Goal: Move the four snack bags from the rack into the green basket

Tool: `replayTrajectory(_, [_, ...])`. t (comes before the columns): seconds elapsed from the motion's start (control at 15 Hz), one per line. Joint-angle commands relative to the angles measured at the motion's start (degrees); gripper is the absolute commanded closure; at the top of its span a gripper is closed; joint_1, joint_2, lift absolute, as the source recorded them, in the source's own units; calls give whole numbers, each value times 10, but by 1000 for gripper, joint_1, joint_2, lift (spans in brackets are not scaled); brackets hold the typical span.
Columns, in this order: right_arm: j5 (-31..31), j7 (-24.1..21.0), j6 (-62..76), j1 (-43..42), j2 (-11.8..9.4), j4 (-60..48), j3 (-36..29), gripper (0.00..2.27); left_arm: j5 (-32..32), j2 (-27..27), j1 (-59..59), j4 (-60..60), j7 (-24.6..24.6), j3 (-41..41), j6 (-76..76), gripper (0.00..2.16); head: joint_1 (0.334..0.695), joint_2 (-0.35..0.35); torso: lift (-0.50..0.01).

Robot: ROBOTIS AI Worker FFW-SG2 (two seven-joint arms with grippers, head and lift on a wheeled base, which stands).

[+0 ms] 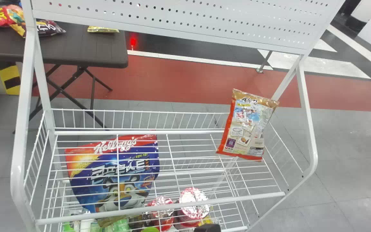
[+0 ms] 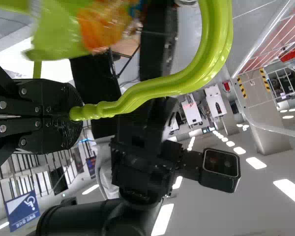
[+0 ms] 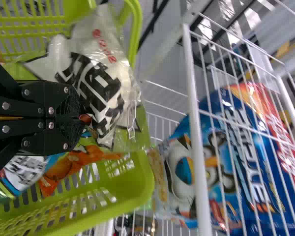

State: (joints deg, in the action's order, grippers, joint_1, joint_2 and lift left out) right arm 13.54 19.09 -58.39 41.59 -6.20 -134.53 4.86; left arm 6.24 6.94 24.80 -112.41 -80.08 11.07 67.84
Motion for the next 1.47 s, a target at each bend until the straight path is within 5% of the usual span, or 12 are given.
replayTrajectory(0.0, [-5, 0, -15, 2, -12, 0, 15, 1912, 0, 0, 0, 0, 0, 0, 0, 1585, 695, -350, 0])
replayTrajectory(0.2, [2, 6, -17, 24, -25, -20, 6, 471, 0, 0, 0, 0, 0, -1, 0, 1585, 695, -350, 0])
replayTrajectory(0.33, [3, 5, -17, 44, -26, -40, -17, 103, 0, 0, 0, 0, 0, -2, 0, 1585, 695, -350, 0])
replayTrajectory(0.6, [45, 14, -22, 70, -24, -83, -89, 107, 0, -1, -2, 2, 2, -1, 0, 1585, 695, -350, 0])
replayTrajectory(0.87, [58, 16, 89, 46, 3, -99, -150, 107, 0, -1, 1, 0, -1, 0, 0, 1585, 695, -350, 0])
replayTrajectory(1.4, [-55, -44, 198, -253, 38, 106, -201, 107, -11, 4, 17, -4, -4, 15, 3, 1585, 695, -350, 0])
